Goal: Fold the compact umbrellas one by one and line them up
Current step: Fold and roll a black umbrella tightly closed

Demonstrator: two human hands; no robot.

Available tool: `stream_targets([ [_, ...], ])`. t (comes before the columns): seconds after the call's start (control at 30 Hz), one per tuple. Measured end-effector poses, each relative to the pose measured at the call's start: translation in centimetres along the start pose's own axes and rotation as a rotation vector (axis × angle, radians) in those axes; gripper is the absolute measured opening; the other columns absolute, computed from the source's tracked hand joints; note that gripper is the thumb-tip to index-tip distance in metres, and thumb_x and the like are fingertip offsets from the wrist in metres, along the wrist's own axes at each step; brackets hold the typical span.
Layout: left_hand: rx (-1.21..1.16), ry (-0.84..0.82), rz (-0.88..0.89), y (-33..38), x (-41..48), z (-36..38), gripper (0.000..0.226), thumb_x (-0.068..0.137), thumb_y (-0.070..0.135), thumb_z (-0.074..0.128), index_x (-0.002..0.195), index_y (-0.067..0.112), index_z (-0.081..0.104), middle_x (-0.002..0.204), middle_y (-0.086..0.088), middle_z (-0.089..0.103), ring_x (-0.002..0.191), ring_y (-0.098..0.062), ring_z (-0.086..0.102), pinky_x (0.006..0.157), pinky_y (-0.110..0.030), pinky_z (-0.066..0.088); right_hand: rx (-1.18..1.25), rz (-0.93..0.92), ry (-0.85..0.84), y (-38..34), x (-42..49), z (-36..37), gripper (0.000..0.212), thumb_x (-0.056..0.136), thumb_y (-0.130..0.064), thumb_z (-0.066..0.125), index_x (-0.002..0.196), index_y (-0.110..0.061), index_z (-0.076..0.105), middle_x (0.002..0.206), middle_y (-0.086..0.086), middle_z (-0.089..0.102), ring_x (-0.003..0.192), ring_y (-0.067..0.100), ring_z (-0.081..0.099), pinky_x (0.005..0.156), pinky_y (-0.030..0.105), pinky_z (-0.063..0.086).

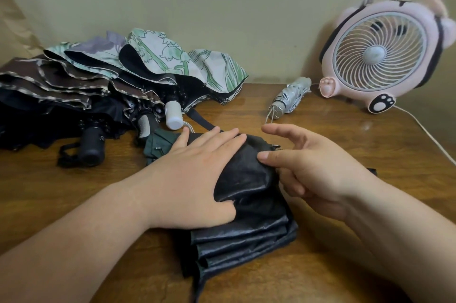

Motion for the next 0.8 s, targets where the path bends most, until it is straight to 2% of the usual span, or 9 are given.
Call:
stream_targets([
  [0.1, -0.008, -0.033, -0.006, 0.1, -0.1, 0.0, 0.107, 0.082, 0.057, 0.052, 0.158, 0.04, -0.021, 0.164, 0.027, -0.023, 0.151, 0.002, -0.024, 0.127, -0.048, -0.01, 0.22, 0.064, 0.007, -0.1, 1.0, -0.3, 0.046, 0.086, 0.001, 0.07, 0.126, -0.02, 0.062, 0.046, -0.001, 0.045, 0.031, 0.007, 0.027, 0.042, 0.02, 0.01],
  [0.2, -0.018, -0.052, -0.016, 0.0, -0.2, -0.2, 0.102, 0.085, 0.044, 0.051, 0.158, 0.042, -0.021, 0.165, 0.028, -0.021, 0.151, 0.004, -0.023, 0.127, -0.047, -0.009, 0.314, 0.055, -0.004, -0.6, 1.5, -0.6, 0.04, 0.092, 0.004, 0.061, 0.126, -0.017, 0.063, 0.052, 0.001, 0.054, 0.032, 0.005, 0.028, 0.043, 0.019, 0.01],
  [0.37, -0.044, -0.113, -0.026, 0.2, -0.2, -0.4, 0.092, 0.081, 0.037, 0.028, 0.156, 0.043, -0.025, 0.162, 0.031, -0.027, 0.146, 0.01, -0.029, 0.126, -0.043, -0.014, -0.039, -0.208, 0.144, -2.5, 1.4, -2.2, 0.036, 0.097, 0.004, 0.056, 0.123, -0.02, 0.065, 0.06, 0.004, 0.057, 0.04, 0.009, 0.036, 0.038, 0.019, 0.028],
  [0.43, -0.025, -0.122, -0.027, 0.2, -0.3, -0.4, 0.092, 0.08, 0.037, 0.027, 0.155, 0.043, -0.027, 0.161, 0.031, -0.03, 0.145, 0.01, -0.031, 0.126, -0.042, -0.015, -0.027, -0.25, 0.194, -2.8, 1.3, -2.8, 0.03, 0.099, 0.002, 0.056, 0.118, -0.019, 0.064, 0.06, 0.001, 0.058, 0.041, 0.008, 0.039, 0.039, 0.019, 0.031],
  [0.53, 0.002, -0.12, -0.026, 0.4, -0.6, -0.5, 0.093, 0.08, 0.039, 0.027, 0.154, 0.043, -0.029, 0.159, 0.031, -0.033, 0.143, 0.011, -0.034, 0.126, -0.042, -0.016, -0.066, -0.241, 0.171, -2.2, 1.0, -2.5, 0.016, 0.095, -0.012, 0.068, 0.11, -0.014, 0.065, 0.057, -0.001, 0.059, 0.04, 0.011, 0.041, 0.037, 0.019, 0.032],
  [0.6, 0.02, -0.114, -0.026, 0.6, -0.7, -0.6, 0.094, 0.079, 0.039, 0.026, 0.154, 0.041, -0.03, 0.159, 0.03, -0.035, 0.141, 0.011, -0.036, 0.125, -0.04, -0.018, -0.104, -0.215, 0.114, -1.4, 0.7, -1.8, 0.026, 0.085, -0.025, 0.077, 0.105, -0.012, 0.066, 0.057, 0.001, 0.06, 0.038, 0.014, 0.044, 0.036, 0.018, 0.032],
  [0.67, 0.034, -0.104, -0.026, 0.7, -0.8, -0.9, 0.094, 0.079, 0.038, 0.025, 0.155, 0.039, -0.03, 0.159, 0.029, -0.036, 0.14, 0.012, -0.038, 0.125, -0.038, -0.019, -0.086, -0.204, 0.054, -0.6, 0.3, -1.4, 0.042, 0.072, -0.031, 0.083, 0.108, -0.017, 0.066, 0.061, 0.006, 0.06, 0.039, 0.016, 0.047, 0.037, 0.019, 0.034],
  [0.7, 0.036, -0.1, -0.025, 0.7, -0.8, -0.9, 0.094, 0.079, 0.038, 0.025, 0.155, 0.038, -0.03, 0.159, 0.028, -0.036, 0.139, 0.013, -0.038, 0.124, -0.037, -0.019, -0.059, -0.224, 0.031, -0.5, 0.2, -1.3, 0.047, 0.07, -0.029, 0.083, 0.113, -0.019, 0.066, 0.061, 0.007, 0.059, 0.04, 0.017, 0.048, 0.039, 0.02, 0.036],
  [0.8, 0.024, -0.092, -0.02, 0.6, -0.9, -1.0, 0.093, 0.078, 0.036, 0.024, 0.157, 0.038, -0.027, 0.16, 0.027, -0.034, 0.139, 0.014, -0.038, 0.123, -0.033, -0.022, -0.044, -0.333, -0.018, -1.0, -0.4, -1.1, 0.05, 0.079, -0.008, 0.079, 0.125, -0.022, 0.063, 0.06, 0.01, 0.06, 0.042, 0.023, 0.052, 0.044, 0.024, 0.042],
])
Point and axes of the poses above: each hand's wrist, its own x-axis towards the middle knuckle, its own z-axis out of the palm, y = z × x, the point moved 7 cm from there along x, towards the middle knuckle
